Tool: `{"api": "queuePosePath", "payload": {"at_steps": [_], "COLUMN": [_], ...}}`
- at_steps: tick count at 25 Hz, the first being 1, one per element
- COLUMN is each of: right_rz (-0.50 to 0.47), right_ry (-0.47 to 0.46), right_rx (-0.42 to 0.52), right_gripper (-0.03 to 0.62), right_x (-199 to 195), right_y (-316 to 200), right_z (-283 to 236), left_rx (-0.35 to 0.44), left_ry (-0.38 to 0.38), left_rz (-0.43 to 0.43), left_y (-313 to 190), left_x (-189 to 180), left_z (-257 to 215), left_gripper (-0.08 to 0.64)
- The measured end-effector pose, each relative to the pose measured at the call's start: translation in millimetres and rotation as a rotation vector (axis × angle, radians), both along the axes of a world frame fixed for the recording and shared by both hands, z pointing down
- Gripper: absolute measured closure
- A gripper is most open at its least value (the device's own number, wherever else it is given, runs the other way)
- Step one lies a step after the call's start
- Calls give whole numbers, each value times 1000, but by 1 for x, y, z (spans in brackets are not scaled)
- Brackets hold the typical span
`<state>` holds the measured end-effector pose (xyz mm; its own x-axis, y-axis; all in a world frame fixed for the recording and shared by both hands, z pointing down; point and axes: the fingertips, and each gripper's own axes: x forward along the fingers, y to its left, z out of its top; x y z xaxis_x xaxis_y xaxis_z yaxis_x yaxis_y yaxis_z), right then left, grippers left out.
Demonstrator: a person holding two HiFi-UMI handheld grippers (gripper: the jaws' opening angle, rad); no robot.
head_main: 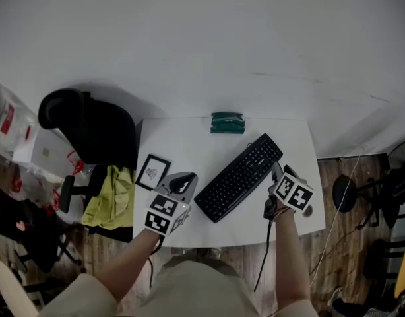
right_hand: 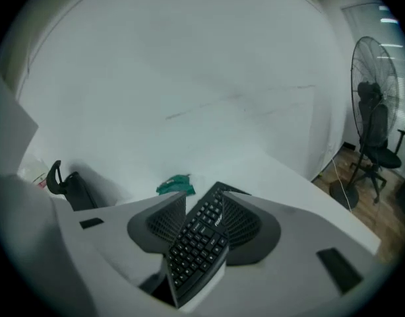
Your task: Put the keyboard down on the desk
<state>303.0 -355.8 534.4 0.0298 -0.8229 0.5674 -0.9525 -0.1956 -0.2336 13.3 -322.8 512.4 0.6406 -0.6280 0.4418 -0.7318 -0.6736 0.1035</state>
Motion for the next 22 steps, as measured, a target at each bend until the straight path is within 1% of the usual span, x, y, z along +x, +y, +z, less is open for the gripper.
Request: {"api": "queuePosePath", "payload": {"at_steps": [4,6,8,12,14,15,17,20,22], "right_rz": [-54,-88,-114,-165,-180,-183,-195,-227,-247], "right_ry": [76,106,128,187,243,273,312,319,320], "right_rx": [144,217,283,398,458,488,546,617,665], "right_gripper": [446,460,470,494,508,528,534,535,538], "right_x": [-7,-13,-19,-35,-44,-48,-55,-68,-76], "right_y": [4,7,11,24,34,39,51,68,81], "right_z": [-68,-102,-133,-192,-222,-236,-263,-294,-313], "left_rx": [50,60,88,210,277,312,385,481,521], "left_ry": [16,59,89,90,83,80,86,116,140], "left_rz": [8,27,51,71,81,86,89,79,80], "left_y": [-6,-10,-15,-20,-18,-16,-8,7,18], "left_x": [3,11,19,24,24,24,24,19,16], "left_z": [-26,-43,-64,-115,-140,-152,-178,-213,-231], "left_gripper": [529,529,529,529,529,529,529,529,529]}}
